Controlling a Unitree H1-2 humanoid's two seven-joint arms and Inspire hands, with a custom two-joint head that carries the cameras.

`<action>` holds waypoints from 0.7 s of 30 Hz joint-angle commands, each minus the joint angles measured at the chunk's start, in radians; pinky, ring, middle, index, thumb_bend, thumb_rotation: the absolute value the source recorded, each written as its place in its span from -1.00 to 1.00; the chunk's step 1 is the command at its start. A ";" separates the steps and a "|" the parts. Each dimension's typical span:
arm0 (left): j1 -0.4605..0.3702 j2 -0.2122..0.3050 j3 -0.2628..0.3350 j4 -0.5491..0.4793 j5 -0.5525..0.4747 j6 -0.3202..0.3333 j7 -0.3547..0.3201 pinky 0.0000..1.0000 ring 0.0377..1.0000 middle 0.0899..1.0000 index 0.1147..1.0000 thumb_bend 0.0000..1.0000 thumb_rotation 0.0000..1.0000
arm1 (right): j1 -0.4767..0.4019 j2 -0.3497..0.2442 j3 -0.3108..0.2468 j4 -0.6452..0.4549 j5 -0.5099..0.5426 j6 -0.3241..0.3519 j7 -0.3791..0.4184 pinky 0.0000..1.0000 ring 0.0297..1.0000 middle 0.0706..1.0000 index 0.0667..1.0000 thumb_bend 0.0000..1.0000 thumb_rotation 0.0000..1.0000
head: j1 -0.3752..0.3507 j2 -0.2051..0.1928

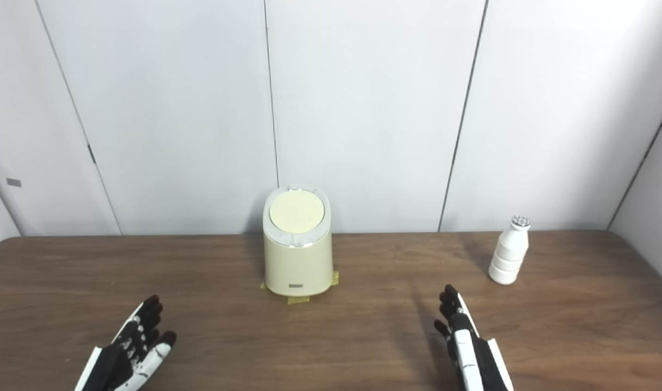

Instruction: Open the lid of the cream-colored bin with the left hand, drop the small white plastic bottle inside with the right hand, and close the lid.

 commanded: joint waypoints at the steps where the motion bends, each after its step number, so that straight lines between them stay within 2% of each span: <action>1: -0.076 -0.016 -0.007 -0.063 -0.003 0.030 0.022 0.94 0.88 0.86 0.89 0.26 -0.44 | 0.019 -0.015 -0.008 0.028 -0.001 -0.033 0.001 0.86 0.93 0.92 0.93 0.16 1.00 | 0.001 0.001; 7: -0.198 0.009 -0.040 -0.106 0.063 0.110 0.037 0.79 0.79 0.80 0.84 0.42 -0.38 | 0.023 -0.013 -0.012 0.025 0.019 -0.026 -0.001 0.89 0.94 0.92 0.92 0.16 1.00 | -0.002 0.002; 9: -0.245 0.014 -0.041 -0.105 0.051 0.136 0.031 0.82 0.81 0.82 0.84 0.46 -0.38 | 0.025 -0.013 -0.011 0.023 0.018 -0.026 -0.003 0.90 0.94 0.93 0.93 0.14 1.00 | -0.002 0.002; 11: -0.290 0.014 -0.039 -0.102 0.039 0.159 0.029 0.83 0.86 0.87 0.85 0.47 -0.46 | 0.025 -0.015 -0.010 0.025 0.015 -0.029 -0.003 0.89 0.94 0.93 0.92 0.12 1.00 | -0.002 0.002; 15: -0.391 0.043 -0.069 -0.105 0.110 0.230 0.034 0.74 0.81 0.86 0.86 0.49 -0.43 | 0.024 -0.016 -0.010 0.027 0.013 -0.030 -0.006 0.88 0.94 0.93 0.93 0.14 1.00 | -0.004 0.005; 21: -0.551 0.066 -0.111 -0.045 0.170 0.330 0.034 0.68 0.75 0.83 0.88 0.66 -0.48 | 0.024 -0.014 -0.009 0.022 0.015 -0.025 -0.007 0.88 0.93 0.92 0.91 0.13 1.00 | -0.002 0.007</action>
